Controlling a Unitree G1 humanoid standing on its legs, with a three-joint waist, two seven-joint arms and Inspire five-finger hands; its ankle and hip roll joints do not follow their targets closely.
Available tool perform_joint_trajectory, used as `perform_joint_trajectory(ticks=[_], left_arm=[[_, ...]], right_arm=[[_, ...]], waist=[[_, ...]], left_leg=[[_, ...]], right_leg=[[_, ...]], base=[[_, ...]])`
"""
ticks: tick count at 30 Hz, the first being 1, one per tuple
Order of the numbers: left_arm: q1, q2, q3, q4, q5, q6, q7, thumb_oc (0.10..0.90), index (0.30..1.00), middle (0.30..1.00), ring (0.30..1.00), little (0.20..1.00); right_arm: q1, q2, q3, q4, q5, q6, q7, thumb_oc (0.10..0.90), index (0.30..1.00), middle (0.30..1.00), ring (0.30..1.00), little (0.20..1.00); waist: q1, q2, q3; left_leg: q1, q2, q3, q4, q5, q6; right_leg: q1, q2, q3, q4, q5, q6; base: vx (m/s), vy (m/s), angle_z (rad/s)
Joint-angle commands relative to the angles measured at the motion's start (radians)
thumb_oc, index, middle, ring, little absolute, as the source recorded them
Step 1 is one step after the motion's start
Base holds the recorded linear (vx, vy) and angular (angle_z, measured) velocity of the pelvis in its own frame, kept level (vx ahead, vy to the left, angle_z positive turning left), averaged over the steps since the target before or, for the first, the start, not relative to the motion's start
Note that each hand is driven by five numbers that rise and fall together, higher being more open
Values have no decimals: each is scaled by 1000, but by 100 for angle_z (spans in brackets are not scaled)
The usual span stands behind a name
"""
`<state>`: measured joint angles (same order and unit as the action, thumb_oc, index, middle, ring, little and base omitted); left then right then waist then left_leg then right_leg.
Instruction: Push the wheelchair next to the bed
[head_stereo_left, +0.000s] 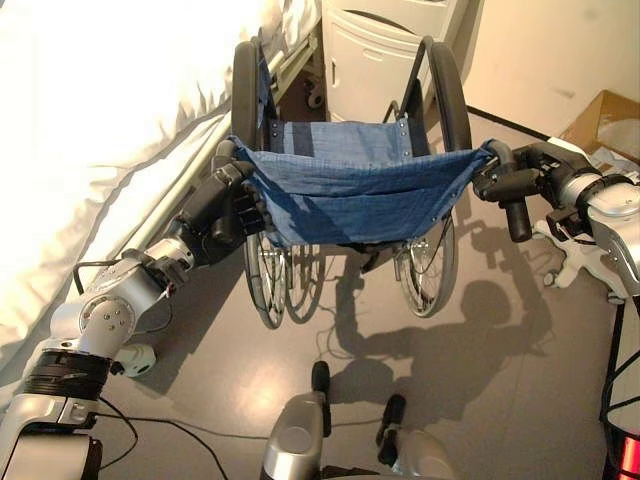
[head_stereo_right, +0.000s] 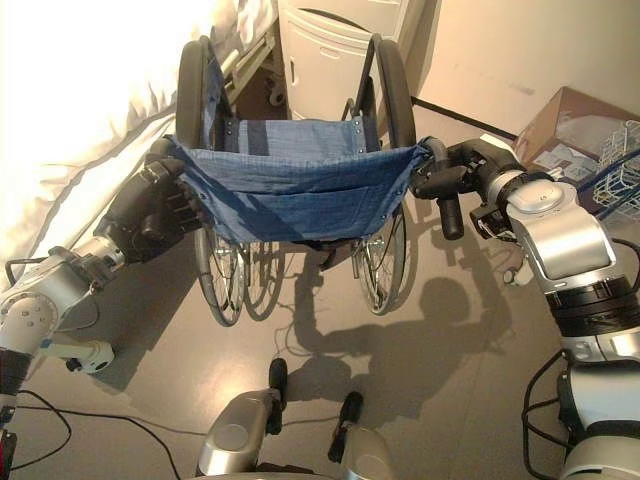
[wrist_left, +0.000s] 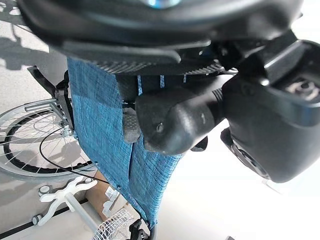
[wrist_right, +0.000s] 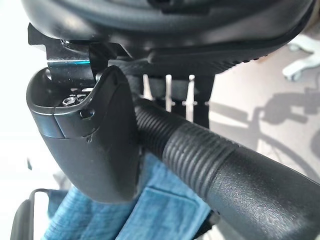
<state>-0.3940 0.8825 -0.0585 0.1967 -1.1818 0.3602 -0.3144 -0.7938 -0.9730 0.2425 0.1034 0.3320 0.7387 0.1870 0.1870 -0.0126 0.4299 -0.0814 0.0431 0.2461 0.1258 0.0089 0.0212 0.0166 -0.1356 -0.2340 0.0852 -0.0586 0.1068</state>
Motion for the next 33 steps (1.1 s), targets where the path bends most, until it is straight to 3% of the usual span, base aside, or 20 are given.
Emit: perform_joint_trajectory(ticks=[1, 5, 6, 7, 8, 9, 21, 24, 28, 33], left_arm=[[-202, -54, 133, 77, -39, -268, 48, 400, 300, 300, 300, 300], [-194, -55, 143, 79, -25, -252, 63, 400, 300, 300, 300, 300], [-197, -55, 143, 83, -23, -247, 65, 478, 418, 418, 418, 418], [-199, -54, 142, 86, -22, -244, 65, 541, 512, 512, 512, 512], [-203, -50, 138, 95, -20, -241, 72, 800, 900, 900, 900, 900], [-204, -49, 138, 98, -21, -242, 73, 800, 900, 900, 900, 900], [-189, -15, 184, 82, -10, -269, 118, 800, 900, 900, 900, 900], [-176, -13, 224, 64, -109, -269, 128, 800, 900, 900, 900, 900], [-138, -13, 267, 26, -99, -302, 158, 800, 900, 900, 900, 900], [-32, 11, 392, -41, -42, -317, 192, 800, 900, 900, 900, 900]], right_arm=[[-111, 68, 140, -95, 53, -230, 66, 400, 300, 300, 300, 300], [-99, 78, 127, -91, 47, -213, 54, 413, 319, 319, 319, 319], [-99, 81, 126, -89, 43, -212, 51, 521, 481, 481, 481, 481], [-100, 83, 127, -89, 44, -209, 47, 546, 519, 519, 519, 519], [-103, 83, 127, -89, 51, -201, 26, 734, 801, 801, 801, 801], [-101, 84, 124, -88, 51, -200, 18, 800, 900, 900, 900, 900], [-50, 59, 36, -91, 93, -199, -70, 800, 900, 900, 900, 900], [-21, 35, -8, -91, 116, -212, -99, 800, 900, 900, 900, 900], [34, 12, -73, -96, 129, -231, -118, 800, 900, 900, 900, 900], [165, -47, -234, -116, 165, -255, -155, 800, 900, 900, 900, 900]], waist=[[-49, -12, -297], [-47, -14, -306], [-47, -14, -308], [-47, -14, -308], [-48, -14, -312], [-48, -14, -314], [-57, -12, -344], [-62, -11, -353], [-68, -10, -361], [-70, -11, -368]], left_leg=[[6, -5, -52, 77, -92, -91], [22, -9, -59, 63, -96, -90], [26, -9, -60, 59, -95, -89], [28, -9, -60, 57, -95, -89], [36, -9, -61, 47, -94, -88], [40, -9, -62, 43, -94, -88], [106, 0, -64, -27, -93, -88], [128, 7, -60, -58, -89, -89], [149, 14, -56, -96, -80, -90], [164, 20, -56, -146, -59, -91]], right_leg=[[71, -27, -5, -19, -34, 5], [76, -24, -3, -33, -29, 8], [77, -22, -2, -34, -28, 8], [77, -22, -2, -35, -28, 8], [77, -20, -2, -38, -27, 9], [78, -20, -2, -39, -27, 9], [90, -15, 0, -74, -15, 15], [96, -12, -2, -86, -12, 16], [100, -8, -4, -95, -9, 17], [95, -2, -11, -107, 2, 17]], base=[[54, -51, 4], [27, -32, 1], [27, -44, 3], [8, -37, 4], [4, -36, 3], [0, -44, 1], [-9, -33, 4], [-9, -21, 2], [2, -18, 5], [-14, -28, 12]])
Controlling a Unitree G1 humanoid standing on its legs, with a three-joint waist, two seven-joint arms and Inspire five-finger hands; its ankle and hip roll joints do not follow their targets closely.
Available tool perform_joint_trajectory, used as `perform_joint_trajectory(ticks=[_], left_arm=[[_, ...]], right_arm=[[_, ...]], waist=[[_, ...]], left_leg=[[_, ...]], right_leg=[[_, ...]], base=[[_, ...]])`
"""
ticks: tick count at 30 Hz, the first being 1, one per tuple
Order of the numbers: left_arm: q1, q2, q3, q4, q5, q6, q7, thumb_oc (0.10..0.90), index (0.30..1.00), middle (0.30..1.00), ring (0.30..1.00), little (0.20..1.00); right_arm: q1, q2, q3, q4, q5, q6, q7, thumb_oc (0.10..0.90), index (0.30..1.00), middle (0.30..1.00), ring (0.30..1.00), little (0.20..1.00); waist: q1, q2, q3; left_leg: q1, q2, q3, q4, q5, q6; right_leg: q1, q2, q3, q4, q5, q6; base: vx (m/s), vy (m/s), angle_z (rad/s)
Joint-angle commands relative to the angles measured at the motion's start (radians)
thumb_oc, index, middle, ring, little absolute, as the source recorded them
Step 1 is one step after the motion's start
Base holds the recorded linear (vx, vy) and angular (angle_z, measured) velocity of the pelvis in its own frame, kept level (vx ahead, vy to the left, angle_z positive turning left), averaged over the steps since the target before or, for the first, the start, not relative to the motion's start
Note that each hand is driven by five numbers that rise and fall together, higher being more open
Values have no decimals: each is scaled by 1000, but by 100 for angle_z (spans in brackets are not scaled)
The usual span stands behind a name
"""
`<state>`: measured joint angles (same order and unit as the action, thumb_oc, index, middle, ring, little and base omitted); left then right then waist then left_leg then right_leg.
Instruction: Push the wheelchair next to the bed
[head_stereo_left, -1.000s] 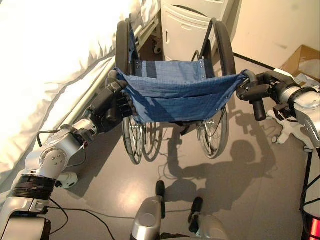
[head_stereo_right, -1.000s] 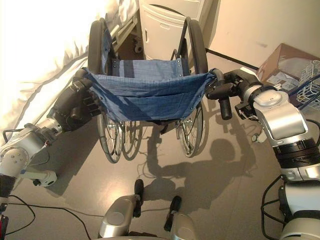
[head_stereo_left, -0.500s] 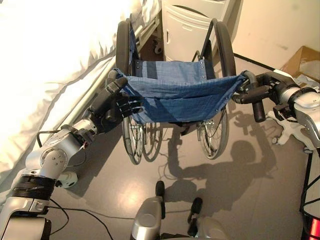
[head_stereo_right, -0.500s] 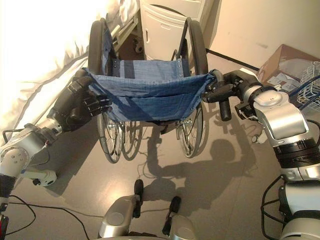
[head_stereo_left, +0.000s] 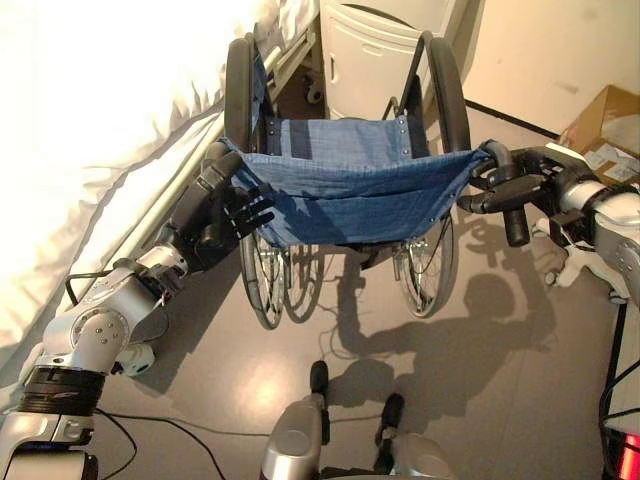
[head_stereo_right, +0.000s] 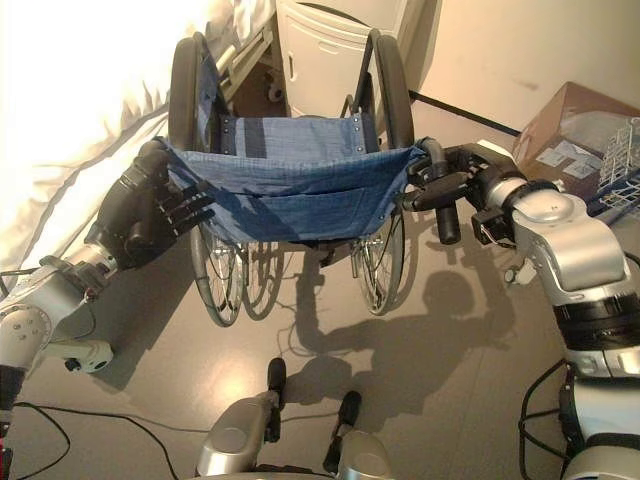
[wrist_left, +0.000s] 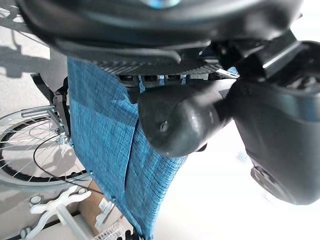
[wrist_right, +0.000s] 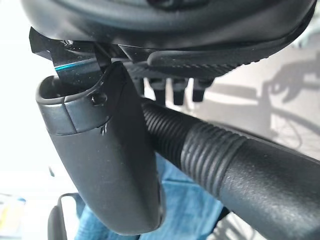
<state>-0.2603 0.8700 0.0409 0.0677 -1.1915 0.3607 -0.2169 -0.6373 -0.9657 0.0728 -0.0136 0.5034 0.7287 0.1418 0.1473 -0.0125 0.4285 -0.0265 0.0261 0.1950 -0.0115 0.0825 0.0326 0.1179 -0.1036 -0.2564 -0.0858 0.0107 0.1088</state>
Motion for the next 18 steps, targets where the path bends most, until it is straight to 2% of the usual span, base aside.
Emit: perform_joint_trajectory(ticks=[1, 3, 8, 15, 18], left_arm=[[-157, 26, 301, 85, -30, -317, 93, 800, 900, 900, 900, 900], [-72, 41, 376, 38, -7, -314, 87, 800, 900, 900, 900, 900], [60, 54, 464, -7, 14, -314, 41, 800, 900, 900, 900, 900], [132, 82, 511, -31, 69, -318, 12, 800, 900, 900, 900, 900], [180, 92, 547, -46, 82, -359, 28, 800, 900, 900, 900, 900]], right_arm=[[19, -57, -77, -1, -6, -246, -110, 800, 900, 900, 900, 900], [117, -87, -182, -18, 17, -269, -128, 800, 900, 900, 900, 900], [264, -116, -348, -29, 60, -319, -174, 800, 900, 900, 900, 900], [376, -121, -490, -19, 123, -362, -244, 800, 900, 900, 900, 900], [448, -109, -547, -16, 140, -374, -251, 800, 900, 900, 900, 900]], waist=[[-30, -11, -369], [-30, -13, -368], [-30, -14, -376], [-31, -14, -382], [-29, -13, -380]], left_leg=[[114, 37, -7, -12, -139, -104], [115, 37, -11, -22, -133, -102], [133, 36, -17, -44, -134, -100], [146, 34, -23, -59, -135, -99], [152, 32, -28, -65, -136, -97]], right_leg=[[-3, -33, 12, 62, -73, 17], [-8, -30, 12, 58, -67, 16], [-3, -24, 17, 51, -67, 17], [-2, -23, 23, 44, -61, 24], [1, -24, 25, 38, -58, 27]], base=[[0, 0, 0], [-30, -24, 4], [6, -5, 4], [10, -7, 6], [5, -9, -2]])
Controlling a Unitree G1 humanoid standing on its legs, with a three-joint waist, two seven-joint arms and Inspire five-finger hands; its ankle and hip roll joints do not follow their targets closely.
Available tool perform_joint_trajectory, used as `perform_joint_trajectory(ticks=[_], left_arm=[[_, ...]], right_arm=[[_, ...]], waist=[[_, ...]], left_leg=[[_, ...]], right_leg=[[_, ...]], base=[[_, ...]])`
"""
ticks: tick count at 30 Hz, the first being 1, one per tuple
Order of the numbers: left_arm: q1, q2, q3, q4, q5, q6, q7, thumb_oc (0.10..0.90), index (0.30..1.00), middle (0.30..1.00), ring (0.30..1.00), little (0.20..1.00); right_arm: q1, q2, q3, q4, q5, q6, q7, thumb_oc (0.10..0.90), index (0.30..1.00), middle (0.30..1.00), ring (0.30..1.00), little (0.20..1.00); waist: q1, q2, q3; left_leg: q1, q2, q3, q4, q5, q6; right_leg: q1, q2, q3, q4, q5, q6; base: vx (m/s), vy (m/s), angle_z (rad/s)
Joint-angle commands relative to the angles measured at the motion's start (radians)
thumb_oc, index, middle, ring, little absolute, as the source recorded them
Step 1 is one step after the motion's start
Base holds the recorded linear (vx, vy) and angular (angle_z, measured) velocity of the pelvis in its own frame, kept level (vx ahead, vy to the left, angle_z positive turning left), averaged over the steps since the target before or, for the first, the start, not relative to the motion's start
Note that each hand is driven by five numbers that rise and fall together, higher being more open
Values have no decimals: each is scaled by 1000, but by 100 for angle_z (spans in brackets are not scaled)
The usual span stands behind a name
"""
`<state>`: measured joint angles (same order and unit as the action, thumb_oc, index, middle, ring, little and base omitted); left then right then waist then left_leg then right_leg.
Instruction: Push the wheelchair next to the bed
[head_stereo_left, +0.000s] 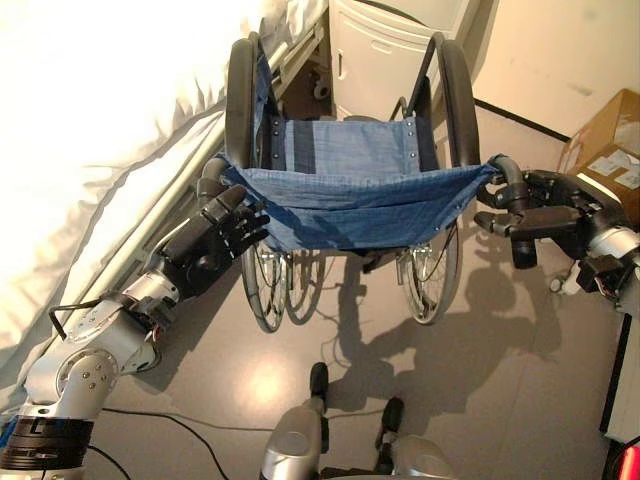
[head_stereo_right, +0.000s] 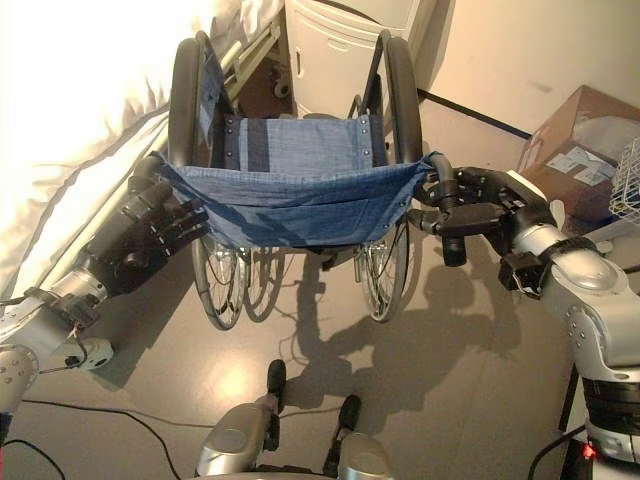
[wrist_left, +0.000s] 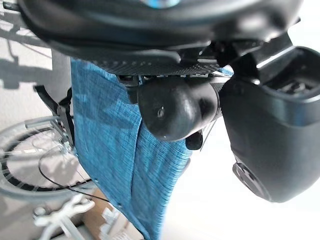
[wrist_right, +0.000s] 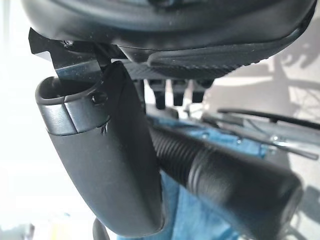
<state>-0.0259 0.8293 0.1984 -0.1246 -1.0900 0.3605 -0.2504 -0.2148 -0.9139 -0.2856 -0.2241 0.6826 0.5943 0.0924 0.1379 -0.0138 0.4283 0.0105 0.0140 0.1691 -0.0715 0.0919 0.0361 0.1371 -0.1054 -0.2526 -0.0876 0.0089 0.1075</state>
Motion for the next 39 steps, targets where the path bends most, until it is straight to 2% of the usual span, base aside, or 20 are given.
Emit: perform_joint_trajectory(ticks=[1, 4, 9, 15, 17, 20, 25, 27, 30, 33, 36, 38, 39], left_arm=[[-37, 132, 407, 137, -31, -375, 75, 800, 900, 900, 900, 900], [3, 132, 455, 134, -46, -391, 84, 800, 900, 900, 900, 900], [48, 145, 507, 159, -32, -414, 101, 800, 900, 900, 900, 900], [137, 173, 605, 213, 97, -478, 154, 800, 900, 900, 900, 900], [145, 178, 615, 225, 102, -484, 154, 800, 900, 900, 900, 900], [206, 186, 672, 246, 130, -493, 149, 800, 900, 900, 900, 900], [256, 147, 692, 221, 186, -522, 135, 800, 900, 900, 900, 900], [275, 132, 687, 202, 216, -527, 136, 800, 900, 900, 900, 900], [294, 106, 682, 185, 224, -525, 124, 800, 900, 900, 900, 900], [316, 41, 653, 178, 224, -506, 100, 800, 900, 900, 900, 900], [321, -34, 611, 205, 203, -448, 64, 800, 900, 900, 900, 900], [321, -66, 589, 228, 246, -428, 61, 800, 900, 900, 900, 900], [309, -105, 539, 291, 245, -383, 65, 800, 900, 900, 900, 900]], right_arm=[[49, -156, -209, 197, -25, -245, -210, 800, 900, 900, 900, 900], [100, -133, -263, 213, 9, -273, -258, 800, 900, 900, 900, 900], [136, -124, -326, 246, 39, -273, -287, 800, 900, 900, 900, 900], [208, -104, -409, 274, 99, -299, -346, 800, 900, 900, 900, 900], [215, -101, -417, 279, 102, -298, -347, 800, 900, 900, 900, 900], [270, -82, -458, 307, 119, -269, -323, 800, 900, 900, 900, 900], [317, -22, -479, 355, 97, -258, -305, 800, 900, 900, 900, 900], [334, 1, -474, 391, 110, -234, -294, 800, 900, 900, 900, 900], [353, 37, -468, 458, 97, -234, -287, 800, 900, 900, 900, 900], [384, 99, -454, 632, 92, -238, -280, 800, 900, 900, 900, 900], [400, 158, -407, 798, 30, -271, -296, 800, 900, 900, 900, 900], [402, 184, -383, 863, 50, -272, -294, 800, 900, 900, 900, 900], [392, 240, -342, 933, 128, -278, -282, 800, 900, 900, 900, 900]], waist=[[-18, -11, -380], [-18, -10, -381], [-18, -7, -381], [-23, -3, -379], [-24, -3, -379], [-24, -1, -375], [-23, 0, -368], [-21, 1, -368], [-17, 2, -366], [-8, 3, -357], [-3, 5, -350], [0, 7, -346], [1, 10, -343]], left_leg=[[117, 44, -4, -8, -146, -100], [122, 45, -6, -12, -148, -102], [121, 45, -10, -16, -150, -105], [120, 46, -15, -16, -152, -108], [119, 46, -16, -16, -152, -109], [116, 46, -19, -16, -151, -110], [111, 44, -22, -16, -150, -111], [112, 45, -25, -16, -156, -113], [113, 47, -25, -16, -156, -115], [109, 47, -30, -16, -154, -115], [105, 46, -32, -16, -151, -116], [105, 46, -32, -16, -150, -116], [111, 46, -36, -16, -155, -117]], right_leg=[[-16, -21, 21, 36, -55, 28], [-12, -18, 21, 29, -52, 28], [-12, -19, 19, 21, -48, 31], [-12, -17, 16, 14, -42, 35], [-13, -18, 15, 13, -42, 36], [-15, -20, 13, 10, -38, 39], [-19, -23, 8, 9, -37, 43], [-15, -24, 6, 6, -41, 48], [-14, -26, 1, 7, -42, 51], [-18, -30, -6, 7, -38, 56], [-22, -32, -7, 8, -35, 61], [-23, -33, -7, 7, -32, 63], [-18, -34, -7, 9, -37, 65]], base=[[6, -9, -4], [11, -10, -4], [-3, -4, -3], [-1, -2, -1], [-3, 4, 3], [-9, 7, 8], [-8, 9, 34], [-5, 16, 27], [26, 20, 6], [-11, 17, 0], [-28, 34, 1], [0, 8, -2], [-12, 4, -6]])
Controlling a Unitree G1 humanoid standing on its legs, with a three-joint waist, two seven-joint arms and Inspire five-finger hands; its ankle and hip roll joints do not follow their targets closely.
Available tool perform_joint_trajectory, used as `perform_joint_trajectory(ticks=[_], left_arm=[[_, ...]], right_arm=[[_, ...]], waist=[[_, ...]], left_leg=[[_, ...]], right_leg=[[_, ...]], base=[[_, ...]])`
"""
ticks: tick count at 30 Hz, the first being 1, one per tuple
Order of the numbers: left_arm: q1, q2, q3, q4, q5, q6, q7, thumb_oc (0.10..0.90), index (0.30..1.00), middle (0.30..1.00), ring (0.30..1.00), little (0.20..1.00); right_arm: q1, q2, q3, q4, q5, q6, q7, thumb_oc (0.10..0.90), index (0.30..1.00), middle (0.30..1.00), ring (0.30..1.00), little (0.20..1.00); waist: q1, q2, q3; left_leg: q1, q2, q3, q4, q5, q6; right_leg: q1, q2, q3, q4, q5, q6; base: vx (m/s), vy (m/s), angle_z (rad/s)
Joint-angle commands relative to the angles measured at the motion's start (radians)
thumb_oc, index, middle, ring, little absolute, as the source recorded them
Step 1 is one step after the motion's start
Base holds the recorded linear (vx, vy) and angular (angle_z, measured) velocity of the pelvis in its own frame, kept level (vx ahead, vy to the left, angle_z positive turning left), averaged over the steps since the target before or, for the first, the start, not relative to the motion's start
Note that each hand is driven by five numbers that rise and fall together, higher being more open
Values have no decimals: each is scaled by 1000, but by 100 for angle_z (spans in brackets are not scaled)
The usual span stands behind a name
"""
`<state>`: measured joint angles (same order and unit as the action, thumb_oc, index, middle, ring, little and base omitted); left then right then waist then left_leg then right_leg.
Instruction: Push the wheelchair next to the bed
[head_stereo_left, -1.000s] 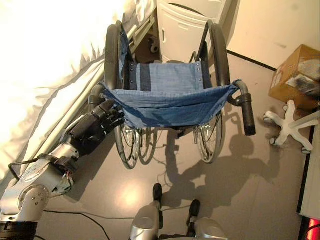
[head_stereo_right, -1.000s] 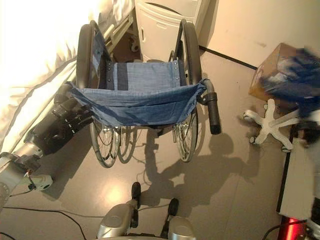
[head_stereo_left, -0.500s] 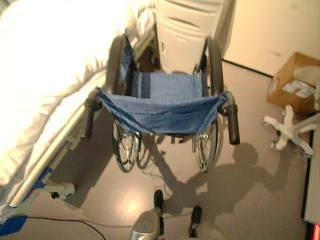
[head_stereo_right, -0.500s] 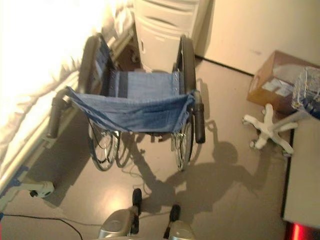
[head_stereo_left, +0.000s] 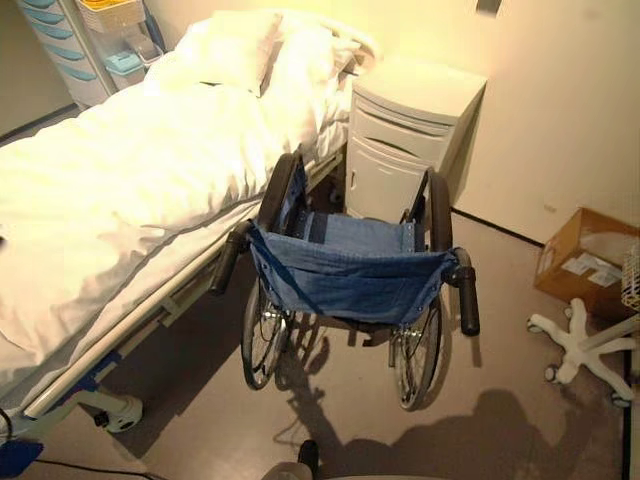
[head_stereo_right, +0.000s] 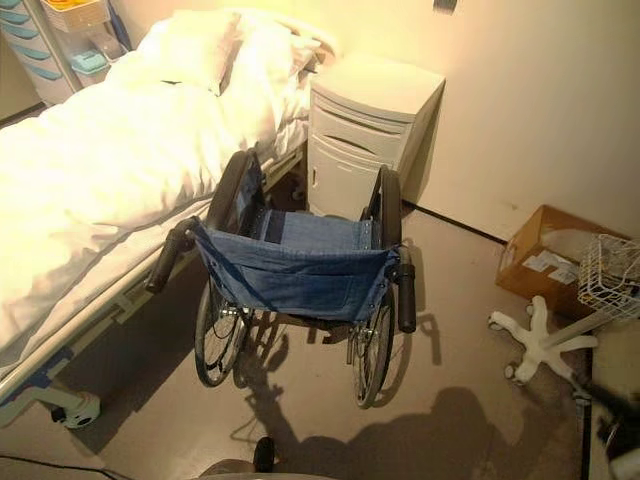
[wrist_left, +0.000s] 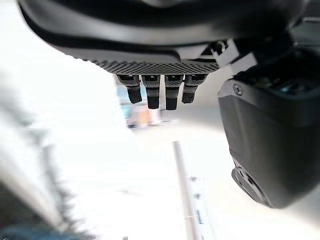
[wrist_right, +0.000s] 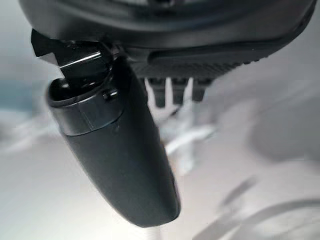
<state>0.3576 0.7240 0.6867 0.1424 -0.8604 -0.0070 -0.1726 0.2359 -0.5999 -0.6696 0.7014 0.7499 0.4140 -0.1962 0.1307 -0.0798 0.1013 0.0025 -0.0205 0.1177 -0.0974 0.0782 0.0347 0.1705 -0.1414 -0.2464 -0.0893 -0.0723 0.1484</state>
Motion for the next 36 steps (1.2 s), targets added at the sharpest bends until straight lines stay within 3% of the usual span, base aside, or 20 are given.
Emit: perform_joint_trajectory(ticks=[1, 4, 8, 12, 15, 18, 21, 28, 31, 36], left_arm=[[-95, -35, 18, 92, 7, 16, -39, 800, 900, 900, 900, 900], [-139, -121, -89, 278, 101, 37, -11, 800, 900, 900, 900, 900], [-190, -232, -248, 528, 162, 77, 38, 800, 900, 900, 900, 900], [-207, -323, -344, 681, 166, 98, 48, 800, 900, 900, 900, 900], [-238, -422, -422, 867, 228, 168, 67, 800, 900, 900, 900, 900], [-262, -466, -479, 966, 295, 221, 91, 800, 900, 900, 900, 900], [-287, -490, -537, 1056, 361, 245, 132, 800, 900, 900, 900, 900], [-282, -502, -601, 1123, 415, 311, 164, 800, 900, 900, 900, 900], [-288, -501, -604, 1134, 437, 319, 174, 800, 900, 900, 900, 900], [-303, -517, -625, 1122, 407, 313, 202, 800, 900, 900, 900, 900]], right_arm=[[-64, -28, 72, 59, 95, -111, 8, 800, 900, 900, 900, 900], [-85, 62, 136, 191, 43, -134, -6, 800, 900, 900, 900, 900], [-124, 120, 220, 381, 17, -105, -15, 800, 900, 900, 900, 900], [-142, 188, 286, 452, 28, -93, -23, 800, 900, 900, 900, 900], [-157, 280, 371, 555, 7, -63, -7, 800, 900, 900, 900, 900], [-162, 319, 431, 590, -56, -30, 53, 800, 900, 900, 900, 900], [-158, 355, 495, 600, -68, -45, 121, 800, 900, 900, 900, 900], [-148, 374, 593, 575, -268, -57, 271, 800, 900, 900, 900, 900], [-156, 377, 630, 579, -339, -68, 300, 800, 900, 900, 900, 900], [-166, 394, 667, 574, -353, -74, 302, 800, 900, 900, 900, 900]], waist=[[7, 76, -14], [3, 77, -17], [4, 81, -18], [2, 83, -17], [-4, 84, -17], [-10, 84, -21], [-21, 82, -26], [-47, 80, -32], [-48, 79, -28], [-48, 82, -26]], left_leg=[[115, 78, 16, 10, -136, -114], [117, 75, 16, 10, -138, -112], [123, 72, 24, 10, -141, -106], [127, 69, 29, 10, -143, -100], [134, 67, 40, 10, -148, -92], [138, 65, 47, 10, -150, -87], [143, 63, 52, 10, -154, -82], [155, 70, 82, 10, -155, -79], [158, 72, 90, 10, -155, -78], [163, 74, 97, 10, -153, -78]], right_leg=[[-56, 1, -14, 10, 49, 24], [-57, -2, -13, 12, 51, 29], [-56, 1, -11, 13, 51, 26], [-54, 1, -8, 14, 53, 21], [-51, 1, -6, 17, 55, 15], [-48, -2, -8, 16, 61, 13], [-45, -5, -4, 16, 63, 15], [-52, -8, 2, 25, 68, 22], [-54, -9, 2, 29, 69, 21], [-56, -13, 0, 36, 72, 21]], base=[[-11, 1, -6], [-3, -5, -6], [1, 6, -1], [3, 19, -6], [0, 0, 0], [0, 0, 0], [0, 0, 0], [-1, -2, -3], [-30, 0, -7], [-4, -1, -1]])
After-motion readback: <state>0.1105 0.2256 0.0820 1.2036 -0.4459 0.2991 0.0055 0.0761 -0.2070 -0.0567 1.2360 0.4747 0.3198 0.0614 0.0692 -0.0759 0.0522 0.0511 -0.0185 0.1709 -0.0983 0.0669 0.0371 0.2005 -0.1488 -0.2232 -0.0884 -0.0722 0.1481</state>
